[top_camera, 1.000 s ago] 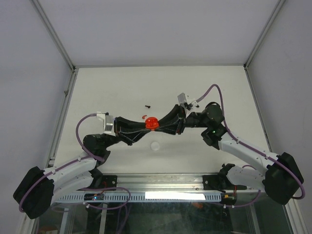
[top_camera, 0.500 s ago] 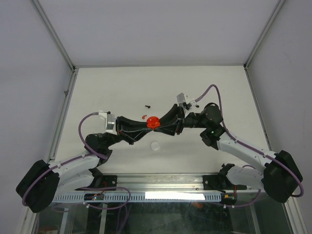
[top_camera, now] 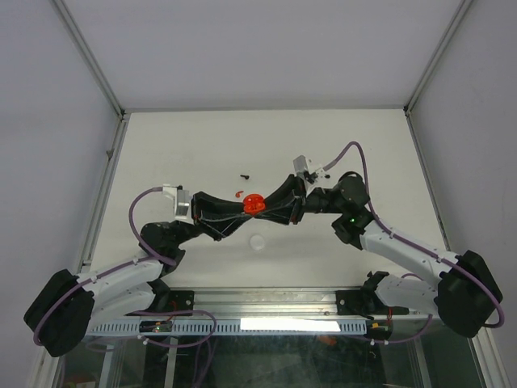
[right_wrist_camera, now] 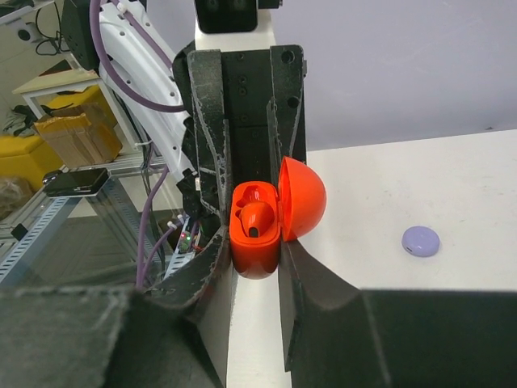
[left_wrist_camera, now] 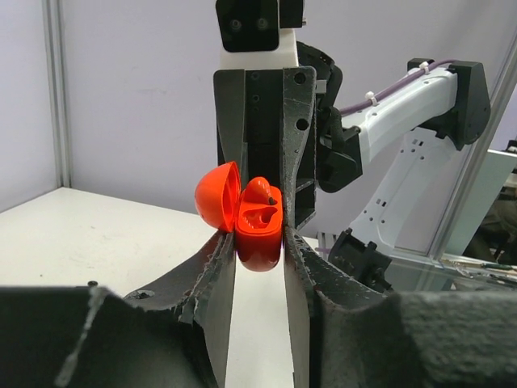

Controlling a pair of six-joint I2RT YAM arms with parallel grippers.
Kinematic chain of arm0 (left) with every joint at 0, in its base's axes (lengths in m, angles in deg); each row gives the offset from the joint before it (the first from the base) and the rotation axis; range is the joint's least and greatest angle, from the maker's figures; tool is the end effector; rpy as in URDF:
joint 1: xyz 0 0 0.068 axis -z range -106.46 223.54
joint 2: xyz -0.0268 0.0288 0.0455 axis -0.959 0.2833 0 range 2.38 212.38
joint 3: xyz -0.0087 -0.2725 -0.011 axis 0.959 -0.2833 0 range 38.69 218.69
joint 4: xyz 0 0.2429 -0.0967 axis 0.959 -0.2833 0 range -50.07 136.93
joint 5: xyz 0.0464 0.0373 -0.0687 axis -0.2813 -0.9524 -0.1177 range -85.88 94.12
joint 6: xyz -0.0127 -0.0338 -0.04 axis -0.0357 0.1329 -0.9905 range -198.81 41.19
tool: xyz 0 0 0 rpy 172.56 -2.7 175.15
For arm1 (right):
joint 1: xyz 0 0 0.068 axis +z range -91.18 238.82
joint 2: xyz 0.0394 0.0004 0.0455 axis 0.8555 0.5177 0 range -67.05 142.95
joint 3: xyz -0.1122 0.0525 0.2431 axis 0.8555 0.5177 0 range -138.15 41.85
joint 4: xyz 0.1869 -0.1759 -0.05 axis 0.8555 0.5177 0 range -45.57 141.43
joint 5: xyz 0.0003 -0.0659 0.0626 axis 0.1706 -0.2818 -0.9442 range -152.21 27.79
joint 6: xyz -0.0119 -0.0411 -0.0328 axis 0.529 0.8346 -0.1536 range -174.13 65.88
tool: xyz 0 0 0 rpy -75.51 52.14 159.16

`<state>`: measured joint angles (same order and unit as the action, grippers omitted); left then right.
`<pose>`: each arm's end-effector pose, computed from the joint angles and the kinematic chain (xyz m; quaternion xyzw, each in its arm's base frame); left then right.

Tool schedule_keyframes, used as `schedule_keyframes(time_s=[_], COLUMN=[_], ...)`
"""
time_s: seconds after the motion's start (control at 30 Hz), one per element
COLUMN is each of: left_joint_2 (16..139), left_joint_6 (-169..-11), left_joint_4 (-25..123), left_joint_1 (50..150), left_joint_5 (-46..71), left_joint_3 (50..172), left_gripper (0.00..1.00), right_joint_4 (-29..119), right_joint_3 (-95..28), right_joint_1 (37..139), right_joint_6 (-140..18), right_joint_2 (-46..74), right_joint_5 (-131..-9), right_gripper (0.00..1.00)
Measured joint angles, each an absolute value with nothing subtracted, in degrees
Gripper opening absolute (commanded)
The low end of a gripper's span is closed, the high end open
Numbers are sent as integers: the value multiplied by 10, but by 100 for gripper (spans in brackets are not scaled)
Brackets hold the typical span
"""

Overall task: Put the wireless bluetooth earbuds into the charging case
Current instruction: Adjust the charging case, then pick up the earbud from the center of the board.

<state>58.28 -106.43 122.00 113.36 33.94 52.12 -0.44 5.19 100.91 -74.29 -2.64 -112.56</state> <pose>0.1281 -0.1299 0.2675 0.2737 0.4375 -0.5733 0.6365 0.1620 0.1834 0.3191 -0.4381 0.4627 0.5927 0.4926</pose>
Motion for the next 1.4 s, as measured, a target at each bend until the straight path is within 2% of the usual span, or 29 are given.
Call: schedule_keyframes(time_s=[0.2, 0.4, 0.6, 0.83, 1.03, 1.4], left_joint_2=[513, 450, 466, 570, 665, 854], left_joint_6=[-1033, -997, -987, -1012, -1057, -1083], left_joint_4=[1135, 977, 783, 600, 507, 445], left_joint_1=[1134, 1134, 1134, 1134, 1132, 1103], left_joint_5=[303, 231, 139, 6, -68, -108], left_joint_3=[515, 519, 581, 688, 733, 813], left_gripper=[45, 60, 62, 61, 62, 59], right_joint_4=[13, 44, 82, 91, 92, 91], right_joint_3=[81, 114, 152, 193, 210, 229], right_joint_1=[984, 957, 952, 951, 947, 946], right_joint_6=[-734, -704, -670, -655, -640, -630], right_joint_2=[-61, -102, -150, -178, -184, -202], right_joint_5=[-1116, -1076, -1028, -997, -916, -879], right_gripper=[3, 3, 3, 3, 3, 3])
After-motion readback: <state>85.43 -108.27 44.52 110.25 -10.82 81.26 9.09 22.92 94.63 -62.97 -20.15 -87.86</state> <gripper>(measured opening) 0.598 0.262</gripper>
